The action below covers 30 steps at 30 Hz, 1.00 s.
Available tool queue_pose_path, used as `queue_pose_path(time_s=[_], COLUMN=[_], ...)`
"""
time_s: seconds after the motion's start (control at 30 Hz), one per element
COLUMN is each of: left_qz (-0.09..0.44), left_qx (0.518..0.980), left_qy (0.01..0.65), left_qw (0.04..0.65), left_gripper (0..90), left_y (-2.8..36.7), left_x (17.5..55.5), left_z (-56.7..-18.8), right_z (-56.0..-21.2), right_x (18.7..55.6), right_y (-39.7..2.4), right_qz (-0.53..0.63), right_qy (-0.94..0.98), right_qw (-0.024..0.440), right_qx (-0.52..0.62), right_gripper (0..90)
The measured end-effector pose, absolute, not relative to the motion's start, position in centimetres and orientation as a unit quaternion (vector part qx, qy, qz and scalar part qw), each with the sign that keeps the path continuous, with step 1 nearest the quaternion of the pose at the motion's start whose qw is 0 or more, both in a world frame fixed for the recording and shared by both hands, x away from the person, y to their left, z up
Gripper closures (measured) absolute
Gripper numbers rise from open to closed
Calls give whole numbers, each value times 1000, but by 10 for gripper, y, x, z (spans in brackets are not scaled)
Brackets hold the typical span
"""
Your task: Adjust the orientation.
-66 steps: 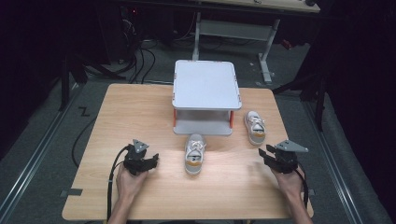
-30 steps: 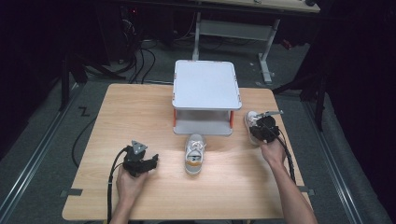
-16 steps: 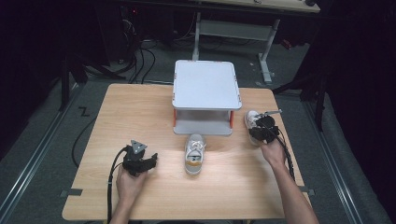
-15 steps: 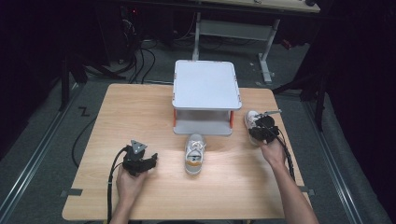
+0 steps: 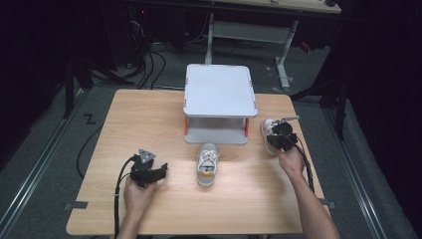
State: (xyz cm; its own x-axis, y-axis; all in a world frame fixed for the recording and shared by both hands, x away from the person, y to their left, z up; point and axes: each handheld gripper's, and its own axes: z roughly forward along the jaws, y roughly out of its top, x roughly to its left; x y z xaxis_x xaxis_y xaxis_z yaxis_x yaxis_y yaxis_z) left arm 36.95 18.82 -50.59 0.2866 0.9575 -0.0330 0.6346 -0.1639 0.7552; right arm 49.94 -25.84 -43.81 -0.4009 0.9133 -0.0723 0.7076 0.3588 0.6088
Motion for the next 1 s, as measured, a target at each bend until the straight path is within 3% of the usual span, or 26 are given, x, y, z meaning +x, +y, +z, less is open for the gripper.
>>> queue_pose_path(time_s=[0.57, 1.0], left_qz=[237, 238], left_qx=[727, 730], left_qy=[548, 545], left_qw=[340, 337], left_gripper=[351, 346], left_y=[187, 187], left_x=[369, 369], left_z=[-506, -506], right_z=[-413, -399], right_x=[435, 383], right_y=[-266, -235], right_qz=[305, 319], right_qy=[796, 824], right_qw=[235, 213], right_qx=[467, 418], right_gripper=[874, 873])
